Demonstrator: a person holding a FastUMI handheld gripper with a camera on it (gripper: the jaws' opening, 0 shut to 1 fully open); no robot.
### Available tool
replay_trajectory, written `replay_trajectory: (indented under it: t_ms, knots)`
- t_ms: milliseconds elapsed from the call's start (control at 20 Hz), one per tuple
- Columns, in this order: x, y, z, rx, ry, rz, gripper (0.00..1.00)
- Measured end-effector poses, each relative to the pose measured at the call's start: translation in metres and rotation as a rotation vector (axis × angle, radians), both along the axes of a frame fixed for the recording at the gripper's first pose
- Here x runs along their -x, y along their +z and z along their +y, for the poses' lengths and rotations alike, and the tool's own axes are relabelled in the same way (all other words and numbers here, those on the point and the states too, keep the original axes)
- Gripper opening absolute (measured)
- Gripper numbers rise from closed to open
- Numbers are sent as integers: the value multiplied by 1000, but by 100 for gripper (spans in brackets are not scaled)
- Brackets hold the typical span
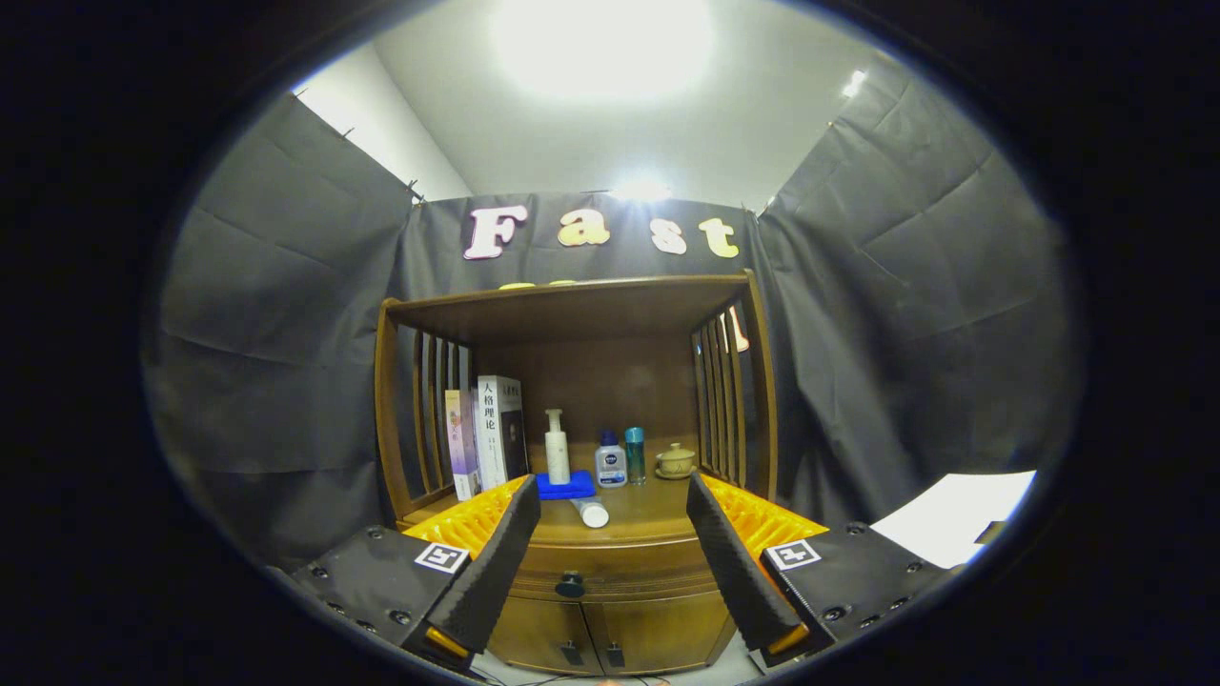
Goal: Pull open the drawer, take out the items inside it, and place them on the countertop above the cabinet.
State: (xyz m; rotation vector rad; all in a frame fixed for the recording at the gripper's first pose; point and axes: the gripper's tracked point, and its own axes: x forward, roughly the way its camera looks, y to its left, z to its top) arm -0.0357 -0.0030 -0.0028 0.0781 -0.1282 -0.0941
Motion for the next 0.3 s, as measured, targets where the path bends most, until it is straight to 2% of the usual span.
replay_trajectory:
  t_ms: [300]
  knots:
    - [19,9,-13,22,-15,-25,97]
